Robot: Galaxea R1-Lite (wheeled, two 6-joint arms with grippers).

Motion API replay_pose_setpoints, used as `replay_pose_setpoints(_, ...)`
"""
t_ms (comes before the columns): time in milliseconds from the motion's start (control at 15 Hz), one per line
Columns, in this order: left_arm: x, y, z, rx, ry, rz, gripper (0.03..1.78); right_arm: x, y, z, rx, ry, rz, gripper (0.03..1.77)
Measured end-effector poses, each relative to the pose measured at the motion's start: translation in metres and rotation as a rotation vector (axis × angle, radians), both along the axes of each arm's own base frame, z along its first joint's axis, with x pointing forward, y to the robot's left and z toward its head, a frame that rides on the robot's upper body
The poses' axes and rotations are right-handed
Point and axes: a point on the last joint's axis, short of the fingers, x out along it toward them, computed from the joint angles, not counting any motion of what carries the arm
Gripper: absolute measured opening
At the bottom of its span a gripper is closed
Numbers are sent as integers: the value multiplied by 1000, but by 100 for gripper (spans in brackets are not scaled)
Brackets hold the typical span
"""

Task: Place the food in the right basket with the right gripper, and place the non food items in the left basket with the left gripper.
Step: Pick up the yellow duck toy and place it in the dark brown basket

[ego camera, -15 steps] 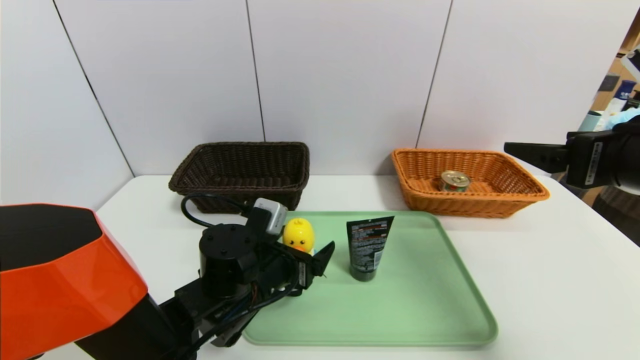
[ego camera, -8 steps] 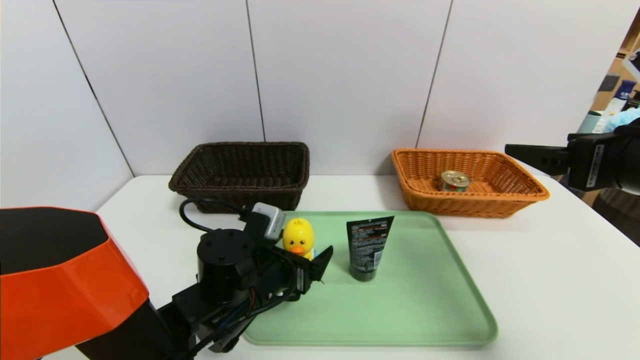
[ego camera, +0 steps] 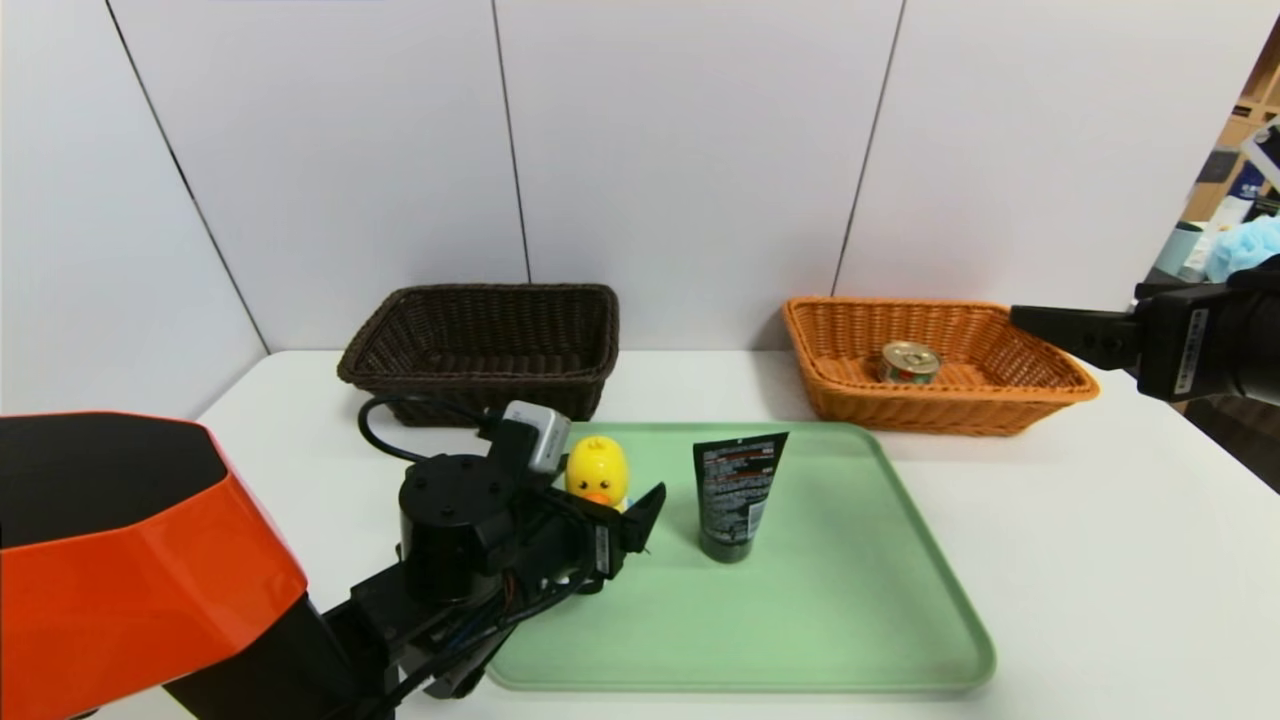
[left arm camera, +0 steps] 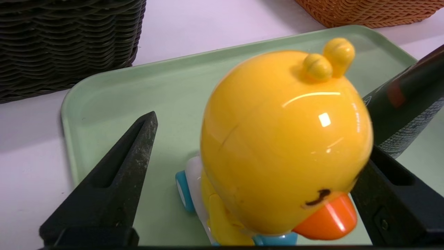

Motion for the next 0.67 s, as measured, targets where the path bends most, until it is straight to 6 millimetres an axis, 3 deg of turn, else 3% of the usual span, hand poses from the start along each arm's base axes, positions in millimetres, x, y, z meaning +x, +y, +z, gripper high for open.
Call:
replay_pose_setpoints(200, 2, -1, -2, -20, -33, 18, 169, 0, 0, 0, 0, 0, 2, 170)
replay_pose_setpoints(467, 3, -2, -9, -23, -40, 39, 106, 0, 0, 0, 0, 0, 2, 170)
replay_pose_setpoints(667, 2, -2, -11, -21, -36, 38, 78, 0, 0, 0, 0, 0, 3, 170)
